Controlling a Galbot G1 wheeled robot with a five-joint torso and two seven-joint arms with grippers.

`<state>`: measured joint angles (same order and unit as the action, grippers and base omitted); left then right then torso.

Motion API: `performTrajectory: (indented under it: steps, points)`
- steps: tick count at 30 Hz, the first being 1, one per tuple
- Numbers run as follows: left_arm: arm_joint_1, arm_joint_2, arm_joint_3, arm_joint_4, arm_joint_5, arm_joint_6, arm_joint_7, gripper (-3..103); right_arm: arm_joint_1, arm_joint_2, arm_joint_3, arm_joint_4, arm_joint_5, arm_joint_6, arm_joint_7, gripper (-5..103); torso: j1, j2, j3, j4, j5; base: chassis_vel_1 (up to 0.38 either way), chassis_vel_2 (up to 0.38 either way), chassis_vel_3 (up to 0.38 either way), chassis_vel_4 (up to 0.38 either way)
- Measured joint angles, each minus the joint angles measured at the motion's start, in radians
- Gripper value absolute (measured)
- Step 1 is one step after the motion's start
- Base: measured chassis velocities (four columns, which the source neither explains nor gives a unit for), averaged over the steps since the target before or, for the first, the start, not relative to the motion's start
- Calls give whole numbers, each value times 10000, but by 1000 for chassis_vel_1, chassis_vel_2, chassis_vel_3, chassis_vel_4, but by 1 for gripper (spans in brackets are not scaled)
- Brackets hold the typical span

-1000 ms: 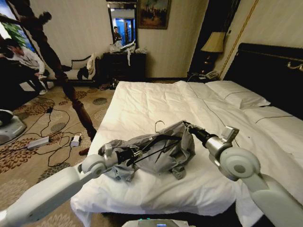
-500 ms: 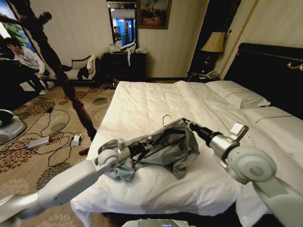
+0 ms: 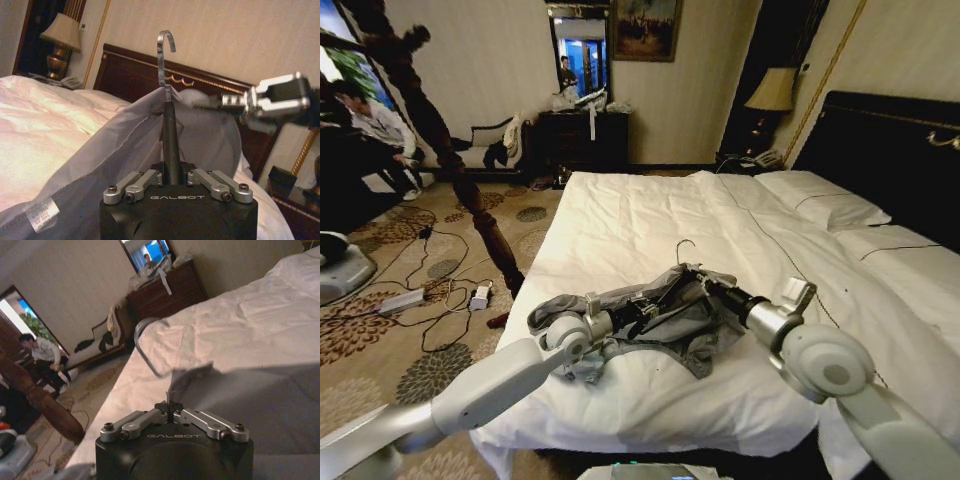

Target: Pick up the clothes from the bed and hang them on the clothes hanger.

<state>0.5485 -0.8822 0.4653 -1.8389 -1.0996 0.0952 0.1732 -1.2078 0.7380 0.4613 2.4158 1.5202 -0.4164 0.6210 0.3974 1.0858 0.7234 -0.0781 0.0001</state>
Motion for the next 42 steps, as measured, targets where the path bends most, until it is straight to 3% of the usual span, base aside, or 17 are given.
performTrajectory:
  steps: [7, 13, 15, 16, 19, 20, 21, 24, 26, 27, 28, 29, 32, 33, 40, 42]
  points:
    - [326, 46, -363, -168, -71, 46, -324, 15, -693, -181, -50, 63, -434, -283, -358, 1, -1, 0, 0, 3, -2, 0, 0, 0, 0]
    - [375, 97, -526, -240, -112, 35, -283, 15, -1023, -263, 87, 309, -601, -587, -690, 27, -1, 0, 0, 4, -1, 0, 0, 0, 0]
    - [370, 77, -531, -205, -111, 21, -276, 15, -1080, -302, 129, 363, -680, -664, -759, 27, -1, 0, 0, 3, -1, 0, 0, 0, 0]
    - [364, 62, -541, -179, -109, 14, -274, 15, -1161, -345, 186, 411, -787, -718, -835, 33, -1, 0, 0, 3, -1, 0, 0, 0, 0]
    - [333, 62, -582, -148, -104, -18, -244, 15, -1798, -564, 756, 585, -1845, -919, -1373, 50, -1, 0, 0, 2, -1, 0, 0, 0, 0]
    - [333, 62, -582, -148, -104, -18, -244, 15, -1798, -564, 756, 585, -1845, -919, -1373, 50, -1, 0, 0, 2, -1, 0, 0, 0, 0]
    - [329, 85, -596, -152, -102, -20, -230, 15, -1932, -603, 892, 596, -2142, -922, -1457, 50, -2, 0, -1, 0, -2, 0, 0, 0, 0]
    - [317, 258, -649, -275, -76, -31, -98, 15, -2341, -884, 1470, 160, -4398, -761, -1719, 66, -1, 1, 0, 2, -1, 0, 0, 0, 0]
    - [317, 294, -652, -311, -76, -31, -91, 15, -2366, -968, 1515, -2, -4897, -709, -1803, 66, -1, 0, 0, 2, -1, 0, 0, 0, 0]
    - [317, 368, -665, -403, -76, -32, -88, 15, -2386, -1156, 1560, -417, -6105, -560, -2039, 78, -1, 0, 0, 3, 0, 0, 0, 0, 0]
    - [312, 417, -667, -483, -76, -32, -88, 15, -2385, -1310, 1563, -733, -7319, -407, -2302, 78, -1, 0, 0, 3, 3, 0, 0, 0, 0]
    - [312, 417, -667, -483, -76, -32, -88, 15, -2385, -1310, 1563, -733, -7319, -407, -2302, 78, -1, 0, 0, 3, 3, 0, 0, 0, 0]
    - [231, 521, -632, -669, -77, -32, -88, 15, -2275, -1625, 1382, -1368, -9976, 57, -3087, 93, -1, 0, -1, 2, 0, 0, 0, 0, 0]
    - [218, 546, -619, -716, -78, -31, -88, 15, -2221, -1662, 1295, -1450, -10298, 116, -3217, 97, -1, 0, 0, 3, 1, 0, 0, 0, 0]
    - [219, 670, -488, -975, 2, -12, -82, 15, -2100, -1837, 871, -1718, -11374, 318, -3797, 100, -1, 0, 0, 3, 0, 0, 0, 0, 0]
    - [264, 726, -466, -1042, 170, -7, 13, 15, -2158, -1945, 816, -1792, -12401, 693, -4142, 100, -1, 0, 0, 2, 0, 0, 0, 0, 0]
